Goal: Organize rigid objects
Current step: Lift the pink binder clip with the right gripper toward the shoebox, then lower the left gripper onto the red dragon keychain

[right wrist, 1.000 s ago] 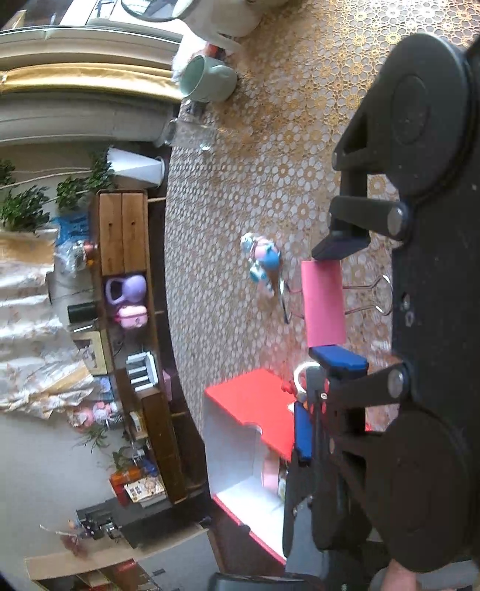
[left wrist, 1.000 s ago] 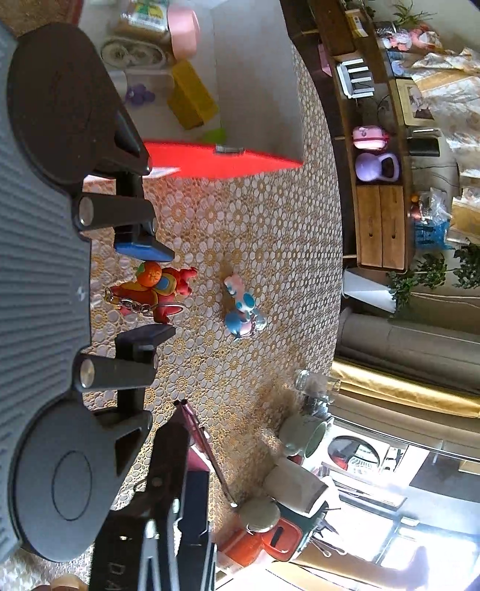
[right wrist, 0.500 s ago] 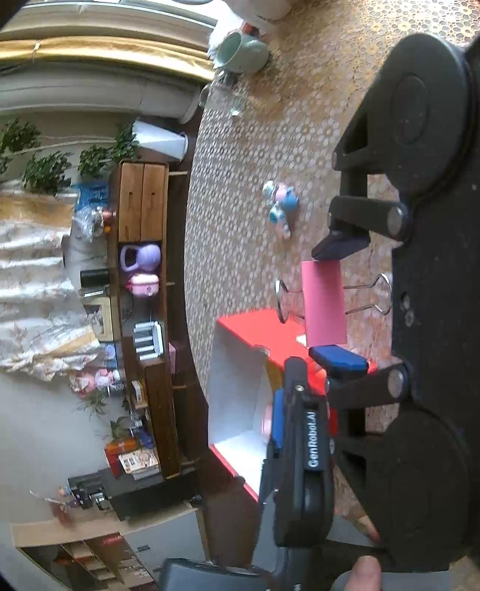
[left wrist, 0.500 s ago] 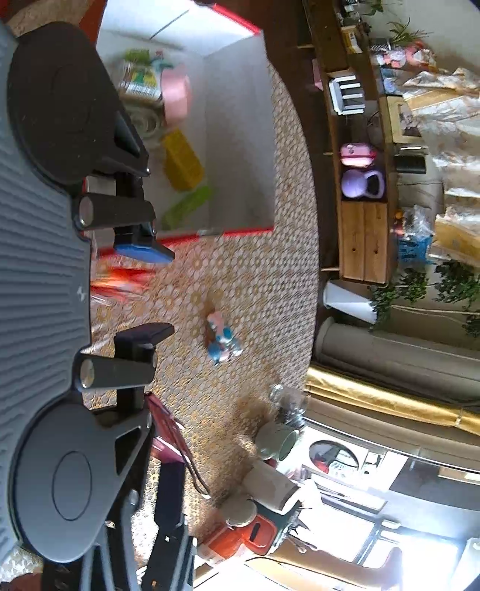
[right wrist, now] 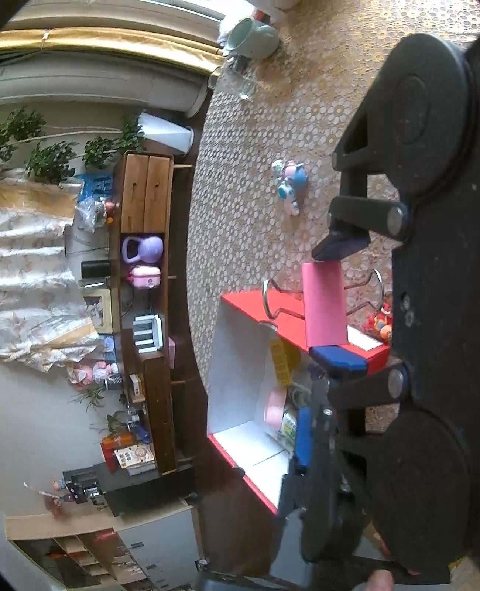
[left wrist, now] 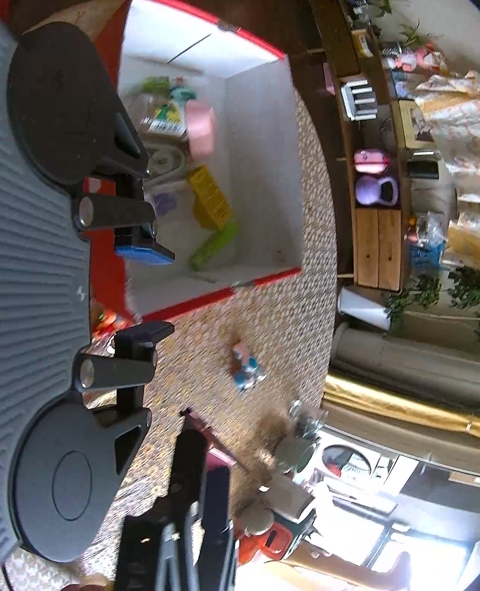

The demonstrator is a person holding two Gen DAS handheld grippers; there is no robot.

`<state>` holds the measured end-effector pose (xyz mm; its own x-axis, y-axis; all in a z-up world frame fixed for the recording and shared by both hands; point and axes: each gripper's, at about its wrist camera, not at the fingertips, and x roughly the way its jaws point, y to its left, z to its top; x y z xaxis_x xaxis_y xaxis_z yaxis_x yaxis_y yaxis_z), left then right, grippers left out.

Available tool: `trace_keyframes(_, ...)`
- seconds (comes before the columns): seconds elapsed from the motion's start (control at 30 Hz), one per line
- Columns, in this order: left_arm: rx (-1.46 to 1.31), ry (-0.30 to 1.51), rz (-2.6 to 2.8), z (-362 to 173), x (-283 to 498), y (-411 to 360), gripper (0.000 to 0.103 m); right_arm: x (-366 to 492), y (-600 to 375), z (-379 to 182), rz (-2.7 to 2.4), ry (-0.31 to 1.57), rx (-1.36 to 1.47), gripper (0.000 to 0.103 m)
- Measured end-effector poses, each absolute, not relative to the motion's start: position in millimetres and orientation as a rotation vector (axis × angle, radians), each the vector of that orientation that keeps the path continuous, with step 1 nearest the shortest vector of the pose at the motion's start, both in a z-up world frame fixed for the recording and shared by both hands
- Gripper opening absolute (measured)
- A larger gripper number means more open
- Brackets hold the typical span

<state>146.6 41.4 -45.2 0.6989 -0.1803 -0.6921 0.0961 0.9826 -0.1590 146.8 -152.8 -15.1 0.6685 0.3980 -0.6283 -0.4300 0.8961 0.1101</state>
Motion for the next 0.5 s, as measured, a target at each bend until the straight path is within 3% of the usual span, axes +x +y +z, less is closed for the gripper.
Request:
trace_keyframes(0.17, -0.049, 0.718, -0.195, -56.7, 123.8, 10.8, 0.038, 146.3, -168.6, -21.3, 0.455, 0.712, -0.019, 0.049)
trace_keyframes(0.3, -0.078, 0.709, -0.208, -69.7, 113.4, -9.6, 0.071, 145.4, -182.6, -27.1, 0.452, 0.723, -0.002, 0.049)
trace_keyframes(0.33, -0.077, 0.703, -0.205, -74.4, 110.2, -16.9, 0.075, 144.5, -185.8, -28.3, 0.451, 0.725, 0.003, 0.049)
trace_keyframes(0.5, -0.054, 0.744, -0.163, -98.0, 113.9, -44.1, 0.075, 144.0, -201.4, -35.3, 0.451, 0.741, 0.013, 0.049)
